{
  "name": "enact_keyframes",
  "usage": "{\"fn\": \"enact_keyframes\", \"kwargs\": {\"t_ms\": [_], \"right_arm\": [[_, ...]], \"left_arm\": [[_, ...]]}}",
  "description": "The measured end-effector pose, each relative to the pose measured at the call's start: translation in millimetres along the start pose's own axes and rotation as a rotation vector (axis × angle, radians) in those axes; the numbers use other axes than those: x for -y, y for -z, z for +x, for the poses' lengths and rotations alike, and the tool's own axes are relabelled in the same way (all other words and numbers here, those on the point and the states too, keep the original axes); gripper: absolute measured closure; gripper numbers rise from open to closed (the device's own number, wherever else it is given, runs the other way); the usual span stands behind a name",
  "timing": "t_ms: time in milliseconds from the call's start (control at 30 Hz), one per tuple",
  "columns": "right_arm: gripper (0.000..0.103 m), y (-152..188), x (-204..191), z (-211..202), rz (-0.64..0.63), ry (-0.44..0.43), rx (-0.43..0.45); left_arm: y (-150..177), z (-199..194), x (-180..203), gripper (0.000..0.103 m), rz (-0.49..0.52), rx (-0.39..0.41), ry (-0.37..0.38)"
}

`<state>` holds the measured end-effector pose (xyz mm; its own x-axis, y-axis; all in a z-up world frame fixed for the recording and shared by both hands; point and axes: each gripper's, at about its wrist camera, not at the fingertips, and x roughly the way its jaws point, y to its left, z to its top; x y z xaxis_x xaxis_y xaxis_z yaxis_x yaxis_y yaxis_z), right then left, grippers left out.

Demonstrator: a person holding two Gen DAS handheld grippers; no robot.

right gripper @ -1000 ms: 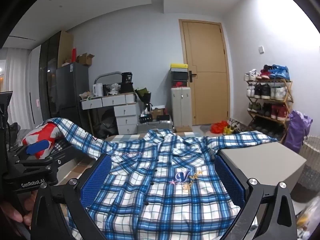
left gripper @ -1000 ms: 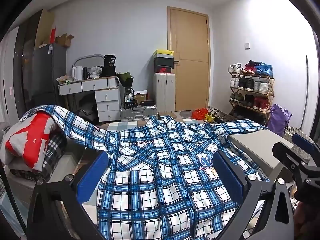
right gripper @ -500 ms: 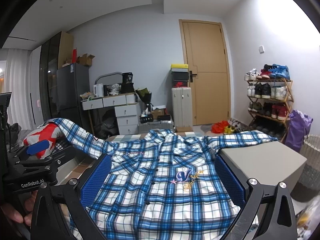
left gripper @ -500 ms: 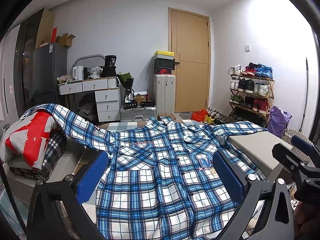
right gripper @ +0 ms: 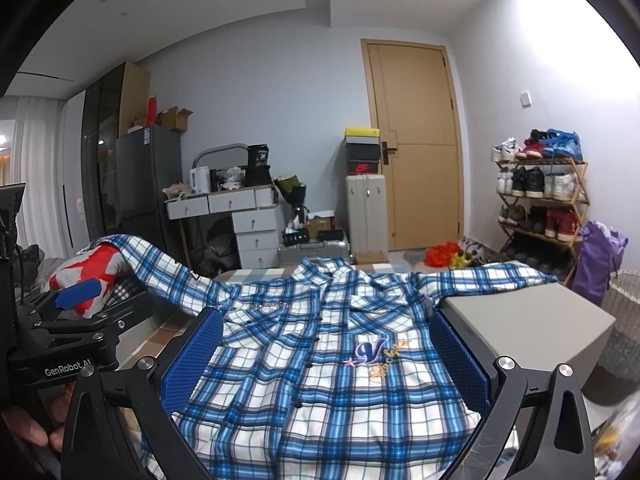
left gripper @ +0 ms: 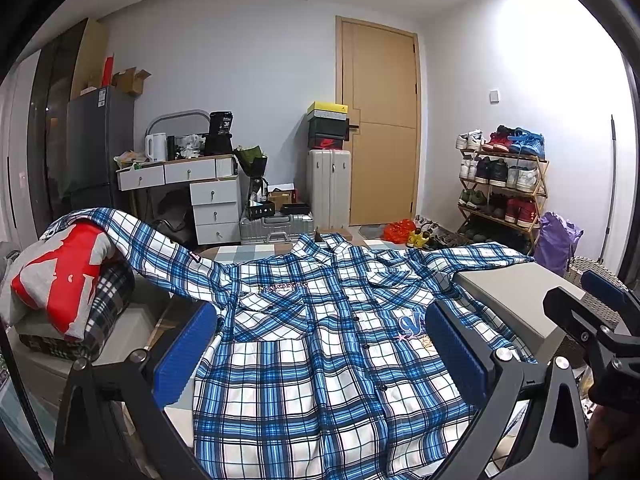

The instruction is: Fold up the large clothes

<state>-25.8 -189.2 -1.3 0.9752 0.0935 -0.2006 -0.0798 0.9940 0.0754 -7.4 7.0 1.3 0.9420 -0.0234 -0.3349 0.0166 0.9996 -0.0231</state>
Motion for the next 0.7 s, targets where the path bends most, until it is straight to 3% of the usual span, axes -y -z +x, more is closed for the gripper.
{"fn": "enact_keyframes", "kwargs": {"t_ms": [700], "right_arm": [[0.000,-0.5,-1.0,-5.6,-0.001,-0.016,0.012]], "left_arm": [[0.0,0.3,2.0,0.001,0.004,-0.007,0.000]]}}
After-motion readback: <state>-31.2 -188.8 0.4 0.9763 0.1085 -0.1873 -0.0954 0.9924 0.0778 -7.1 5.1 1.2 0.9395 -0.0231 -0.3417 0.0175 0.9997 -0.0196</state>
